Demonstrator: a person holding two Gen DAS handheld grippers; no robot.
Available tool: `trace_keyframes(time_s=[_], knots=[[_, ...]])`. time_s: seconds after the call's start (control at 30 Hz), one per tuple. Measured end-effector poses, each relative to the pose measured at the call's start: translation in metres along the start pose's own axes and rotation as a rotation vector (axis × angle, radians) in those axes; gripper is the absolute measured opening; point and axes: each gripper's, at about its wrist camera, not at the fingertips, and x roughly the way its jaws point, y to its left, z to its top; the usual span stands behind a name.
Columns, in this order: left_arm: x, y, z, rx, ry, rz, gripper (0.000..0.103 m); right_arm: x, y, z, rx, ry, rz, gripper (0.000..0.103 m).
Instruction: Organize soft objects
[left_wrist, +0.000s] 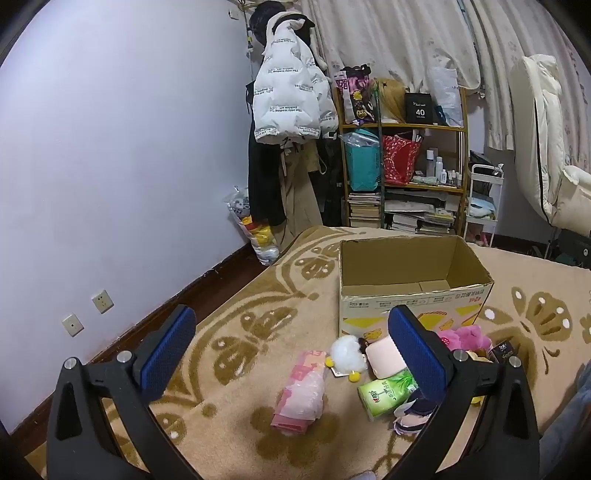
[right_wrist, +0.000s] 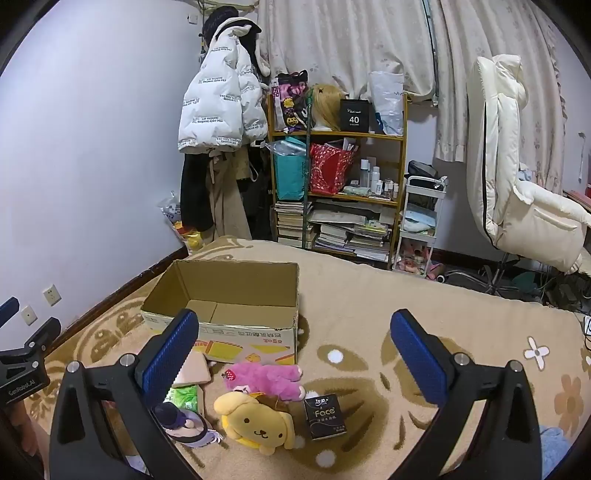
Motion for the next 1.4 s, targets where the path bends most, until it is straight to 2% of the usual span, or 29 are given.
trace_keyframes(time_s=[1.4], knots=[[0.0001, -0.0025, 0.0021, 0.01, 0.004, 0.003, 0.103, -0.0007, -0.0012, 0.0009, 0.003, -0.006, 0.005, 0.103]])
